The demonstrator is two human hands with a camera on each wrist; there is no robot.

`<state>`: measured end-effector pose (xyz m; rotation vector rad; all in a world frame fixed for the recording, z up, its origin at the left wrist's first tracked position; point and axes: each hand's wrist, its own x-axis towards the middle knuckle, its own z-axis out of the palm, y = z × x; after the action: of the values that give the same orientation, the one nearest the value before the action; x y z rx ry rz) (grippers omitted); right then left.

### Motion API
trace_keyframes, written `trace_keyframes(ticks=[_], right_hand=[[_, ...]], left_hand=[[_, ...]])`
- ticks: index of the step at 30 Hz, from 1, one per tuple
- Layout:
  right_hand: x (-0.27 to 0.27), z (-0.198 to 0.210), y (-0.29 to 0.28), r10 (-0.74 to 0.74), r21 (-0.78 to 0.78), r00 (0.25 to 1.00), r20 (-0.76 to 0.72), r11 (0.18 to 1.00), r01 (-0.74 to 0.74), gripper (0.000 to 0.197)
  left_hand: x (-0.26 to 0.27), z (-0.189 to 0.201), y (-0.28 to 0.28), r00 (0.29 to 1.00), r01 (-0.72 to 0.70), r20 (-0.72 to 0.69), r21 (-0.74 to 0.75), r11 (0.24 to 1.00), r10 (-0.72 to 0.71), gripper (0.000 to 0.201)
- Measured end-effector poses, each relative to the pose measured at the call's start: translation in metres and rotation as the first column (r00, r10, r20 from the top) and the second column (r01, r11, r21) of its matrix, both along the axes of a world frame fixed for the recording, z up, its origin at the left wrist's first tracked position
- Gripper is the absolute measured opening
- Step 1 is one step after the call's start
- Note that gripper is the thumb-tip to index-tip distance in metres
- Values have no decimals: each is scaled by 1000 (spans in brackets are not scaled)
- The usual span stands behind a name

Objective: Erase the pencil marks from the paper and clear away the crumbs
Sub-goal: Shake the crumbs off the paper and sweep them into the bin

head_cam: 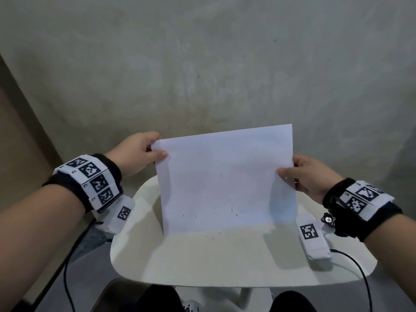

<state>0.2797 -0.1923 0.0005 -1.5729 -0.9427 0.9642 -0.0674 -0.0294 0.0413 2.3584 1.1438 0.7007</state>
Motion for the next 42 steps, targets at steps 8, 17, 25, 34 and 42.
trace_keyframes(ticks=[8, 17, 25, 34, 42], right_hand=[[-14, 6, -17, 44, 169, 992, -121, 985, -23, 30], [-23, 5, -9, 13, 194, 996, -86, 981, 4, 27], [-23, 1, -10, 28, 239, 995, -91, 971, -5, 25], [-26, 3, -5, -36, 271, 995, -89, 961, 59, 24], [-30, -3, -5, -48, 236, 995, -85, 969, 67, 28]], left_hand=[[-14, 9, -9, 941, 48, 336, 0, 999, -45, 18], [-14, -22, -13, 812, 123, 583, -130, 984, -25, 27], [-21, -39, -24, 873, 180, 487, -269, 946, -27, 31], [-28, -46, -24, 849, 181, 527, -209, 961, -45, 19], [-31, -58, -24, 863, 154, 505, -220, 963, -23, 26]])
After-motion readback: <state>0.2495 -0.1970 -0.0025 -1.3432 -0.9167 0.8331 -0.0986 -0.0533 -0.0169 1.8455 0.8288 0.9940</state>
